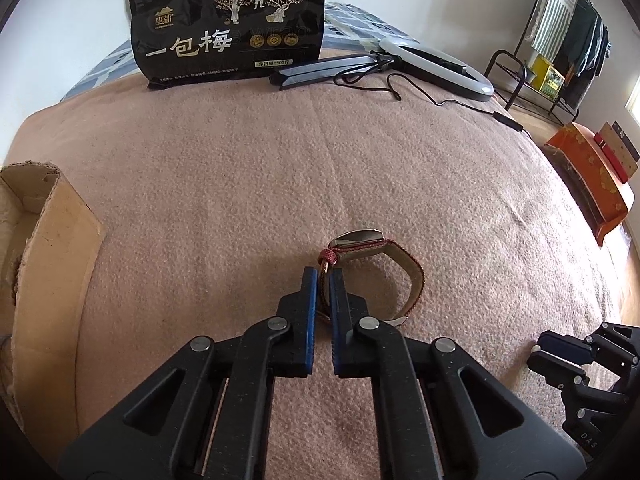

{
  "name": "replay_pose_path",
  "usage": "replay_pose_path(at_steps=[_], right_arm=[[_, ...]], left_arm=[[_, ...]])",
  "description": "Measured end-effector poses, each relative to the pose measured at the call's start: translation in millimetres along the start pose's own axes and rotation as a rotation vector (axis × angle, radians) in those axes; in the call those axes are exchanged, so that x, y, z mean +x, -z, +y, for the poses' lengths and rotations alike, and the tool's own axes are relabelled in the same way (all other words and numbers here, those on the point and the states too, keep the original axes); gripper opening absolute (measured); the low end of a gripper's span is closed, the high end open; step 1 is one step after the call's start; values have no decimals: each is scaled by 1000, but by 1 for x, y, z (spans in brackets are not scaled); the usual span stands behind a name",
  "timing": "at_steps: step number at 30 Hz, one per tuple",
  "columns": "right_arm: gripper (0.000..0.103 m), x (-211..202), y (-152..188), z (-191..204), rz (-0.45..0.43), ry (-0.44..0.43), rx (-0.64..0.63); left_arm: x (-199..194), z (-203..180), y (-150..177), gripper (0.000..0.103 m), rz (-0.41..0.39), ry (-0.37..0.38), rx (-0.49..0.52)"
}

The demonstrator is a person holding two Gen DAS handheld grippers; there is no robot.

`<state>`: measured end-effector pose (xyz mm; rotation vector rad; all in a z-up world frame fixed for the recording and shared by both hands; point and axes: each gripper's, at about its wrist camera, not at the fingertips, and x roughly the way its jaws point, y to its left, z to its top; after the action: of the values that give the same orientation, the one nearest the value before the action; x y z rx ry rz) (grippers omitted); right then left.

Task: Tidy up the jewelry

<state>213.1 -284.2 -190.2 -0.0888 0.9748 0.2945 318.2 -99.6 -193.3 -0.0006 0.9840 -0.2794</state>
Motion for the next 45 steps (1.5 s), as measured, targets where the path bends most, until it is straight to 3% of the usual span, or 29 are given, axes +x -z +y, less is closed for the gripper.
replay_pose_path(at_steps=[9,14,16,30,31,39,42,45], right_arm=[[15,-4,0,0,-5,-8,-1],[15,-5,0,1,-6,-11,-2],[15,-7,1,0,-7,-13,-1],[15,-13,0,-1,-18,-15,16],[3,-14,-1,-1,-20,-17,17],[3,-13,-4,4,-7,-19,0],[40,-9,0,-1,8,-66,47],[43,-9,5,-4,4,-95,86]], left_arm=[[4,-2,-3,4,17,-13,13],[16,-2,-7,7,49,-5,13],[18,-2,-7,13,52,-1,17],[7,2,-6,7,-7,5,5],[4,3,-5,7,-11,8,2],[-8,2,3,7,-19,-2,32],[-11,5,5,7,-22,-4,24],[-13,6,7,7,-26,-7,28]])
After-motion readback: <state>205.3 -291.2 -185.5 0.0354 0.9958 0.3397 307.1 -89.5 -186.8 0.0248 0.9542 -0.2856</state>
